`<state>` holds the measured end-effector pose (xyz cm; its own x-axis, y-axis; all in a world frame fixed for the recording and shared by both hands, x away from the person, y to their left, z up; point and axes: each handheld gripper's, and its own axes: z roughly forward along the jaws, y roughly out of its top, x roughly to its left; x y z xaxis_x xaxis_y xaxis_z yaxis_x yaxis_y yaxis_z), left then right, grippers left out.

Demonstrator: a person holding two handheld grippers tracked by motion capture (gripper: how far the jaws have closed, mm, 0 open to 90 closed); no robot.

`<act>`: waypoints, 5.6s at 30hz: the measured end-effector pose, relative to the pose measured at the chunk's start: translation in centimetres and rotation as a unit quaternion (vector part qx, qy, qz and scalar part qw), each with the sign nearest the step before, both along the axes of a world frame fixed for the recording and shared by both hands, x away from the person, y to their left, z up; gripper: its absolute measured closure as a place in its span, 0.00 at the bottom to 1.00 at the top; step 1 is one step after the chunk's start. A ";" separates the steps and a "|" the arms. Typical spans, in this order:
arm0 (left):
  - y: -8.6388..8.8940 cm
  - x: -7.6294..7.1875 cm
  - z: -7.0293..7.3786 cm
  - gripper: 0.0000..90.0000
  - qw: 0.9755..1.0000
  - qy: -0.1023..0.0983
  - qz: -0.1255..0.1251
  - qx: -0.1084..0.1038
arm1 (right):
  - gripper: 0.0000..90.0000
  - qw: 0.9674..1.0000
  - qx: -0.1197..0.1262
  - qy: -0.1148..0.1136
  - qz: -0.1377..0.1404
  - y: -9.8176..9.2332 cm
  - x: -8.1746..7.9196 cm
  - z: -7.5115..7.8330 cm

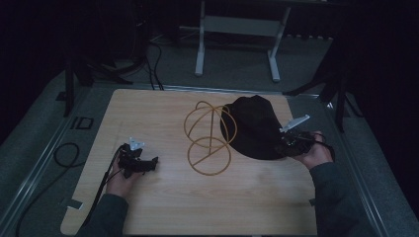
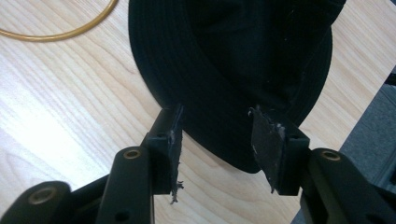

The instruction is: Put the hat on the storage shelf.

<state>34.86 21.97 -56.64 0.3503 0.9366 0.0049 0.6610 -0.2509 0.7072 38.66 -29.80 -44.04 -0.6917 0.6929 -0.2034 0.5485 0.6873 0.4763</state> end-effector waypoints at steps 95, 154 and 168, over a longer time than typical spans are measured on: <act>0.0 0.0 0.0 0.12 1.000 0.000 0.000 0.000 | 0.92 0.987 -0.057 0.153 0.016 4.4 12.5 0.7; 0.0 0.0 0.0 0.12 1.000 0.000 -0.001 0.001 | 0.95 0.992 -0.047 0.098 0.064 1.5 7.8 9.5; 0.0 0.0 0.0 0.12 1.000 0.001 -0.001 0.001 | 0.95 0.992 -0.054 0.089 0.065 0.5 6.7 11.2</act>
